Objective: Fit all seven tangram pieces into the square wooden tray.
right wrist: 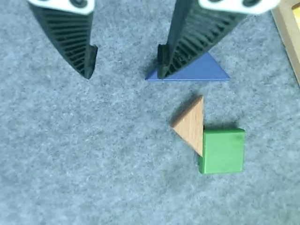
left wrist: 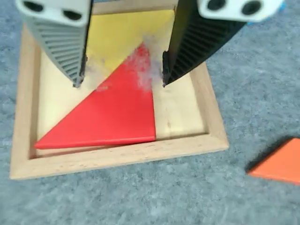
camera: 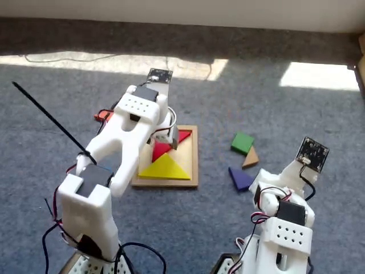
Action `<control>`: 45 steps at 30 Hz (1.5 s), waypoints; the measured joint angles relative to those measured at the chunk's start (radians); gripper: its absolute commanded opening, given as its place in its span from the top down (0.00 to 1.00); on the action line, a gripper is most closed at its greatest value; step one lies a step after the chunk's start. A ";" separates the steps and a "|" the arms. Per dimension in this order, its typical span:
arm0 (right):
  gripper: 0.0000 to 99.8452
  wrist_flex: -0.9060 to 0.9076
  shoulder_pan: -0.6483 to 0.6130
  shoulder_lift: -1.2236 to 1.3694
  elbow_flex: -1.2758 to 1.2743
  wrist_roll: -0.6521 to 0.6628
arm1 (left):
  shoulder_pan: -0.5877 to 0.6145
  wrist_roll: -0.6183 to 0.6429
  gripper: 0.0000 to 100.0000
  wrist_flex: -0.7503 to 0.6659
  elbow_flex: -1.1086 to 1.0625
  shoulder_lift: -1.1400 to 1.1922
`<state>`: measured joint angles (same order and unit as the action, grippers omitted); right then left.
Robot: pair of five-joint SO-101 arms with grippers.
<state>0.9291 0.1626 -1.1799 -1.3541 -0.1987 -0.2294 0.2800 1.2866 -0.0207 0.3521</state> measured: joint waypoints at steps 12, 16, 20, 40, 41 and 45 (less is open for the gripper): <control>0.78 0.000 0.000 0.000 0.000 0.000 | -0.005 -0.031 0.74 0.031 0.222 0.207; 0.78 0.000 0.000 0.000 0.000 0.000 | -0.003 -0.078 0.78 0.041 0.267 0.244; 0.78 0.000 0.000 0.000 0.000 0.000 | -0.005 -0.104 0.86 0.043 0.284 0.265; 0.78 0.000 0.000 0.000 -0.008 0.000 | -0.003 -0.083 0.86 0.098 0.097 -0.264; 0.78 0.000 0.000 0.000 -0.008 0.000 | 0.002 -0.083 0.81 0.081 0.060 -0.293; 0.78 0.000 0.000 0.000 -0.008 0.000 | 0.002 -0.083 0.73 0.003 -0.097 -0.324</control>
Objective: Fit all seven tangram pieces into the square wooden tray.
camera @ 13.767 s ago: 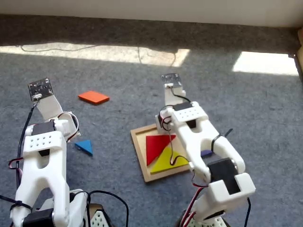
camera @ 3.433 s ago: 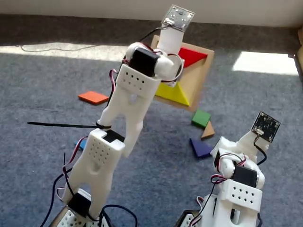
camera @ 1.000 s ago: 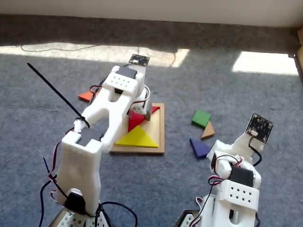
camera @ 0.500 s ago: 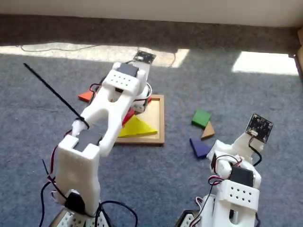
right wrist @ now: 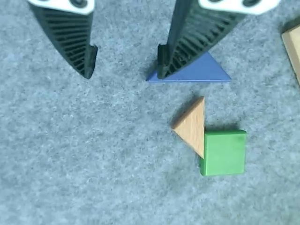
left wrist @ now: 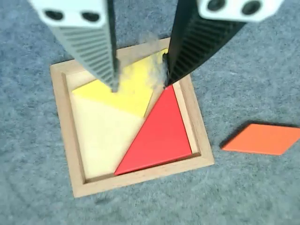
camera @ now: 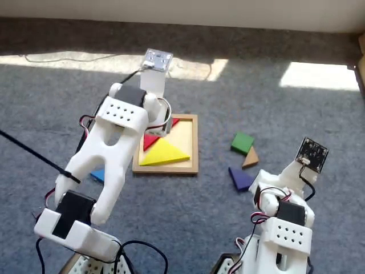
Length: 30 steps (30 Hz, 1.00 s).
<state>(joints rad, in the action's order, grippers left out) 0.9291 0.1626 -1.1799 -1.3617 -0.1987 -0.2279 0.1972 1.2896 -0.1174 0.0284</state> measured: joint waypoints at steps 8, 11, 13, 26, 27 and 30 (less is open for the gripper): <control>0.78 0.000 0.000 0.000 0.000 0.000 | 0.029 -0.006 0.75 -0.206 -0.081 0.101; 0.78 0.000 0.000 0.000 0.000 0.000 | 0.025 -0.058 0.75 -0.264 -0.081 0.147; 0.78 0.000 0.000 0.000 0.000 0.000 | 0.025 -0.069 0.75 -0.290 -0.081 0.170; 0.78 0.000 0.000 0.000 0.000 0.000 | 0.084 -0.109 0.75 -0.183 0.147 0.431; 0.78 0.000 0.000 0.000 0.000 0.000 | 0.081 -0.132 0.75 -0.146 0.183 0.456; 0.78 0.000 0.000 0.000 0.000 0.000 | 0.066 -0.158 0.79 -0.026 0.285 0.517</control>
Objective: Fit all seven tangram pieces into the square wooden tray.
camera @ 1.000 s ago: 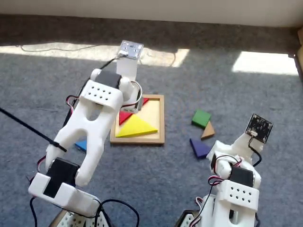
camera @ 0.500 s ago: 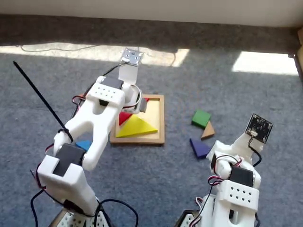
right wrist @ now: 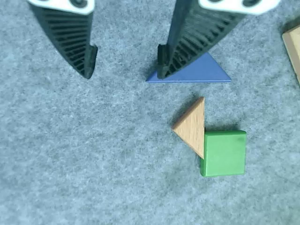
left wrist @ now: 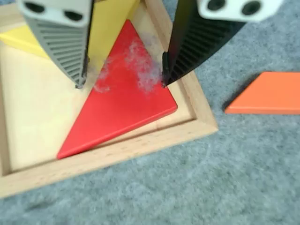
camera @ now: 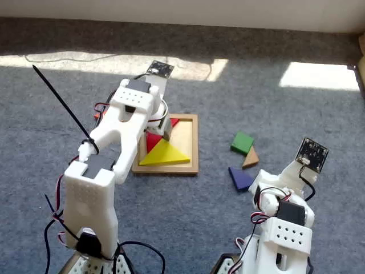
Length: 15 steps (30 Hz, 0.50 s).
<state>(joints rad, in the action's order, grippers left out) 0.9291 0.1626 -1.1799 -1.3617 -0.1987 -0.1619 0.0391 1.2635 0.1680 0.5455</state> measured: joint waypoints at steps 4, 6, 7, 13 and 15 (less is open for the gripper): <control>0.78 0.000 0.000 0.000 0.000 0.000 | -0.031 -0.003 0.85 0.132 0.092 0.044; 0.78 0.000 0.000 0.000 0.000 0.000 | -0.054 -0.003 0.84 0.169 0.109 0.049; 0.78 0.000 0.000 0.000 0.000 0.000 | -0.066 -0.003 0.83 0.181 0.114 0.051; 0.78 0.000 0.000 0.000 0.000 0.000 | -0.074 0.008 0.75 0.236 0.186 0.054; 0.78 0.000 0.000 0.000 0.000 0.000 | -0.068 0.015 0.75 0.253 0.222 0.054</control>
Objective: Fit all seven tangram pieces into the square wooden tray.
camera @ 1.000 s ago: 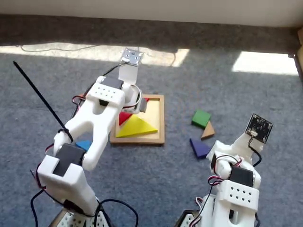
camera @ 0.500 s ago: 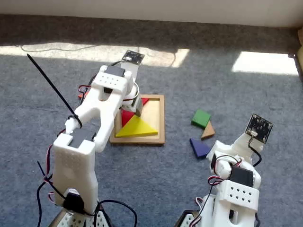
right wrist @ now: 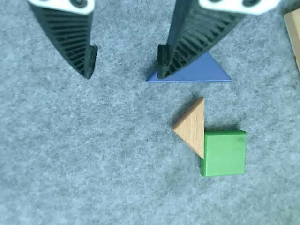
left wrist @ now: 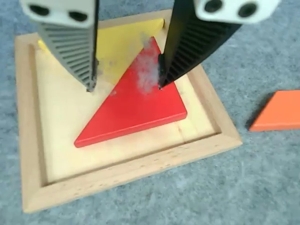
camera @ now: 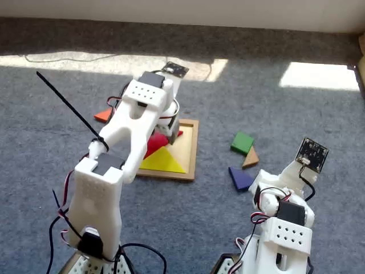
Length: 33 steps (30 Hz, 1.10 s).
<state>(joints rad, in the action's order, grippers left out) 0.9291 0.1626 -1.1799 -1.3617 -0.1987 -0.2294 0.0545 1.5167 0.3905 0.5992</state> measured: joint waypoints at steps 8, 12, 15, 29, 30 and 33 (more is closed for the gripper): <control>0.78 0.000 0.000 0.000 0.000 0.000 | 0.072 -0.074 0.74 0.000 0.049 0.014; 0.78 0.000 0.000 0.000 0.000 0.000 | 0.071 -0.167 0.74 -0.005 0.049 0.020; 0.78 0.000 0.000 0.000 0.000 0.000 | 0.071 -0.213 0.73 -0.005 0.049 0.020; 0.78 0.000 0.000 0.000 0.000 0.000 | 0.072 -0.287 0.71 -0.046 0.114 0.164; 0.78 0.000 0.000 0.000 0.000 0.000 | 0.072 -0.287 0.71 -0.046 0.118 0.164; 0.78 0.000 0.000 0.000 0.000 0.000 | 0.072 -0.287 0.71 -0.046 0.123 0.164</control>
<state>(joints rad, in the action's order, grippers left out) 0.9291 0.1626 -1.1799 -1.3617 -0.1987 -0.1573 -0.2325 1.4707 0.5132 0.7633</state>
